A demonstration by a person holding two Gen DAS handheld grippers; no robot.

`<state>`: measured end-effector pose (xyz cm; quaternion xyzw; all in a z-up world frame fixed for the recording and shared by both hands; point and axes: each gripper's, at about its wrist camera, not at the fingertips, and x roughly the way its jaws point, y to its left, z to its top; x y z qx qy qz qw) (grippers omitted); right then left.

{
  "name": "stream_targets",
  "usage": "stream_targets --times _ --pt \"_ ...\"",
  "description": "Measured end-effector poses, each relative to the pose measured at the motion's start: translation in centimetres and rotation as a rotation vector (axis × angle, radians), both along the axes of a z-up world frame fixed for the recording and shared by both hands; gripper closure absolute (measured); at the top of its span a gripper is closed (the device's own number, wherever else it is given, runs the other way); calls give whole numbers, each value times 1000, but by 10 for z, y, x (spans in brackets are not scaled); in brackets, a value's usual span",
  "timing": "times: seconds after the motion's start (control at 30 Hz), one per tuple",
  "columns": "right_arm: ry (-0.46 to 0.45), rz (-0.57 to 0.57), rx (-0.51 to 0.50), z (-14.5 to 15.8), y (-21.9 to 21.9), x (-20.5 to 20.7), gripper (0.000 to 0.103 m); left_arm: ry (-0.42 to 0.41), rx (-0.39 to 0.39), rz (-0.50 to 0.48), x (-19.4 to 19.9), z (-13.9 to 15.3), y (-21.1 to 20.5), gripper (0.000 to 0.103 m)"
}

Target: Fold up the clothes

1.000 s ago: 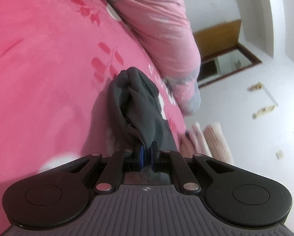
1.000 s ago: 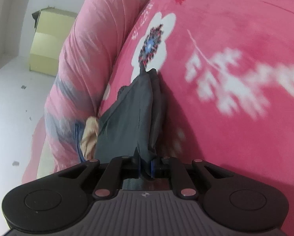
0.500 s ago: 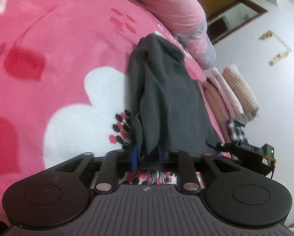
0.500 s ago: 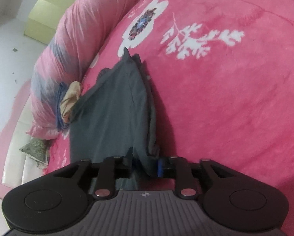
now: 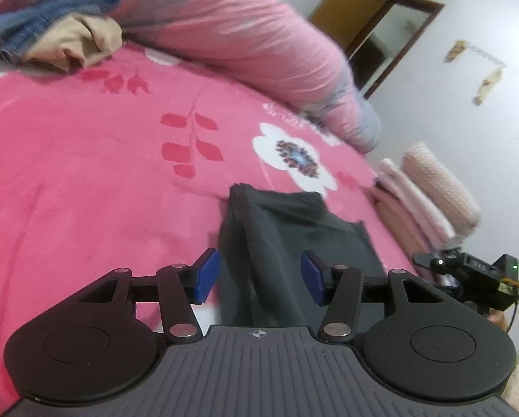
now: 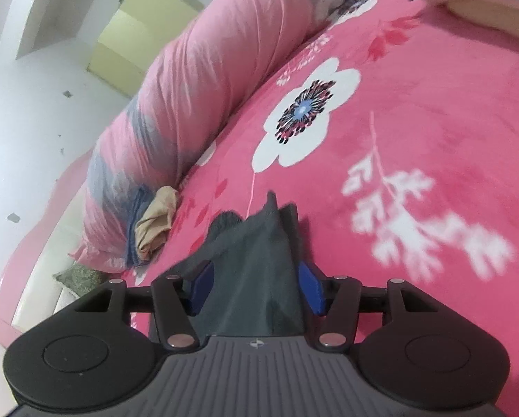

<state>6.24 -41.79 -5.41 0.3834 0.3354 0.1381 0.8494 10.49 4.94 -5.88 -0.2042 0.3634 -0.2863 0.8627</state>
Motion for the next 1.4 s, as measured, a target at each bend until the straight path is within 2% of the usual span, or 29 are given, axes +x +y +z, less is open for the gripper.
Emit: stream_targets --times 0.13,0.17,0.2,0.23,0.27,0.3,0.33,0.37,0.43,0.57,0.67,0.77,0.83,0.9,0.93,0.97,1.0,1.07,1.17,1.23,1.33,1.4 --pt "24 44 -8 -11 2 44 45 38 -6 -18 30 -14 -11 52" --pt "25 55 -4 -13 3 49 46 48 -7 -22 38 -18 -14 54" --pt "26 68 -3 -15 4 54 48 51 -9 -27 40 -20 -16 63" --pt "26 83 -5 -17 6 58 54 53 -11 -32 41 -21 -18 70" --pt "24 92 -10 -18 8 59 64 55 -13 -36 42 -23 -19 82" --pt "19 100 -16 -19 10 61 71 57 -15 -41 43 -25 -21 87" --pt "13 105 -25 -18 12 61 88 39 -20 -39 41 -24 -22 91" --pt "2 105 -36 -16 13 60 97 18 -29 -33 39 -22 -21 96" --pt "-40 107 -52 -10 16 57 100 -22 -54 -19 33 -17 -19 98" --pt "-144 115 -84 14 22 54 101 -102 -103 9 27 -4 -14 99" --pt "-174 122 -90 22 26 66 101 -112 -106 36 36 -3 -12 99" --pt "-155 132 -93 10 29 87 101 -79 -85 71 49 -18 -12 99" --pt "-104 139 -111 -10 32 101 100 -32 -68 83 56 -33 -13 99" --pt "-42 143 -131 -30 33 112 97 20 -63 89 61 -47 -13 90" --pt "-15 140 -117 -37 31 114 90 35 -67 97 62 -49 -10 87" --pt "7 127 -85 -42 27 114 87 48 -70 106 62 -50 -7 83" --pt "20 114 -57 -44 23 113 86 33 -71 122 59 -46 -4 78" --pt "-2 62 -65 -34 13 105 75 -9 -72 158 53 -35 3 75" --pt "-73 -13 -158 -7 9 86 75 -71 -73 210 44 -19 14 75" --pt "-153 -2 -263 17 22 71 77 -141 -61 174 34 -4 10 75" --pt "-261 100 -462 46 66 59 78 -194 5 63 31 9 -19 75" --pt "-310 198 -549 53 100 57 79 -226 50 -13 28 17 -38 75"
